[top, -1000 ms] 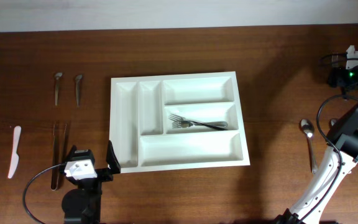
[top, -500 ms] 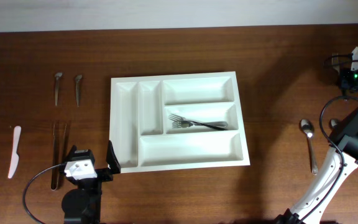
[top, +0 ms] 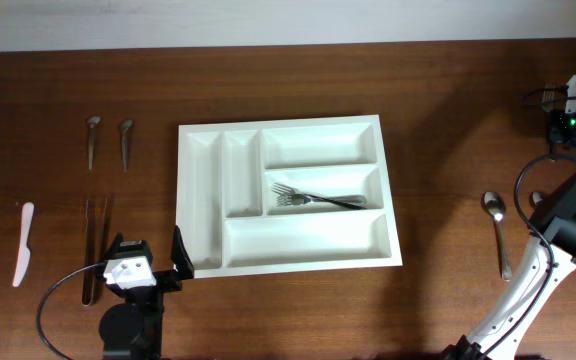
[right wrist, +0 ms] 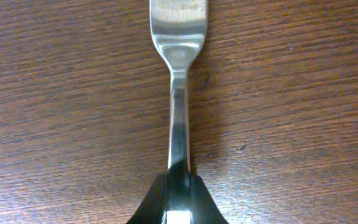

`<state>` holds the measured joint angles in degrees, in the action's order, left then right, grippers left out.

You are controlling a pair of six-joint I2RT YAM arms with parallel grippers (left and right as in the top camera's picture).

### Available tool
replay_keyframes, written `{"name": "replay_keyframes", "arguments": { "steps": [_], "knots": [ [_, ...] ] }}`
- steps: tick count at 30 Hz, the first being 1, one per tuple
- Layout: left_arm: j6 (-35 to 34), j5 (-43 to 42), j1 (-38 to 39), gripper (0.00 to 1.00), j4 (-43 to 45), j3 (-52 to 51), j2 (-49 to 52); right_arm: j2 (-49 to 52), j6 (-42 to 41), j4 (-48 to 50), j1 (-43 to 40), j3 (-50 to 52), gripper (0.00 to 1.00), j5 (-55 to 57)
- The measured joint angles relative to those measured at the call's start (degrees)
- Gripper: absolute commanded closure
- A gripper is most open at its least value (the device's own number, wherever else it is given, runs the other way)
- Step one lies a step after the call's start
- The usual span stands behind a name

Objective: Pack container
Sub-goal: 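Lower the right gripper onto the last fork and close on its handle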

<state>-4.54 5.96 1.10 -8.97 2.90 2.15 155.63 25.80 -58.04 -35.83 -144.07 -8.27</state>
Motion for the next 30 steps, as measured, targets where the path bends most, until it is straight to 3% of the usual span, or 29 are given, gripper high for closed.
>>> {"name": "replay_keyframes", "arguments": {
  "steps": [12, 18, 30],
  "knots": [
    [-0.02, 0.00, 0.00, 0.01, -0.02, 0.00, 0.00, 0.00, -0.04, -0.59, 0.02, -0.15, 0.96, 0.33],
    [0.00, 0.00, 0.00, 0.01, 0.00, 0.00, 0.00, 0.13, -0.02, -5.86, 0.79, -2.51, 0.96, 1.46],
    [-0.02, 0.00, 0.00, 0.01, -0.02, 0.00, 0.00, 0.35, 6.40, -19.89, 6.67, -19.39, 0.96, -3.37]
  ]
}}
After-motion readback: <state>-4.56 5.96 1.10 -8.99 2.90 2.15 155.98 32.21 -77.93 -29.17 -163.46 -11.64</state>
